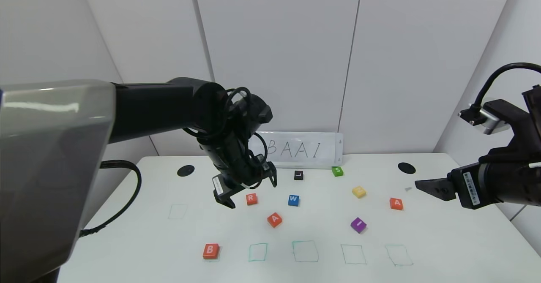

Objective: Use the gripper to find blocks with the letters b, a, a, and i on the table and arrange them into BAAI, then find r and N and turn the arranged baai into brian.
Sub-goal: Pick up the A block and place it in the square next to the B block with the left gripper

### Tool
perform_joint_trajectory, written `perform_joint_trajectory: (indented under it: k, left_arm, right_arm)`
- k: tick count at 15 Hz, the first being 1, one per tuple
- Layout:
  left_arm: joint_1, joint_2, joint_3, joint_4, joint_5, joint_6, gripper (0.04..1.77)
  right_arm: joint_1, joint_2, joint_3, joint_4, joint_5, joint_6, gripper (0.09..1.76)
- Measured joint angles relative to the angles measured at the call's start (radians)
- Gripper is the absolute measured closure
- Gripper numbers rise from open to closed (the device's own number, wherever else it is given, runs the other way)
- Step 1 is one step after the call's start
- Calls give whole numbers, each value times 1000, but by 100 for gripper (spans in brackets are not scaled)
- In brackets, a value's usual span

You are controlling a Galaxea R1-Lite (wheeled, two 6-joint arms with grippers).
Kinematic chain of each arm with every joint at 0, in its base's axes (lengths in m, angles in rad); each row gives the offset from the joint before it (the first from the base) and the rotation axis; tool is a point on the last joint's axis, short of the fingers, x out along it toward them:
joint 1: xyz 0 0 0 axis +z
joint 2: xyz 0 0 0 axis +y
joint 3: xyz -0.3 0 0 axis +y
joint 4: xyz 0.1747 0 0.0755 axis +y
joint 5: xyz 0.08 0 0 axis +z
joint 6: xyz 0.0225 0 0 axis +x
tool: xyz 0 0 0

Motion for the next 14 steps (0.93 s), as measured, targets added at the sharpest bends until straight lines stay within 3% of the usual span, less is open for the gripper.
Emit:
perform_joint_trajectory:
  k: [2, 6, 14]
  left_arm:
    - [-31, 45, -4, -32, 38, -84, 10]
    - [-70, 120, -5, -82, 176, -214, 9]
    - [-95, 210, -5, -140, 216, -297, 9]
  right_arm:
    - [3, -9, 3, 0, 1, 0, 8]
    - [10, -14, 7, 0, -15, 0, 8]
    - [54, -12, 29, -10, -62, 0, 8]
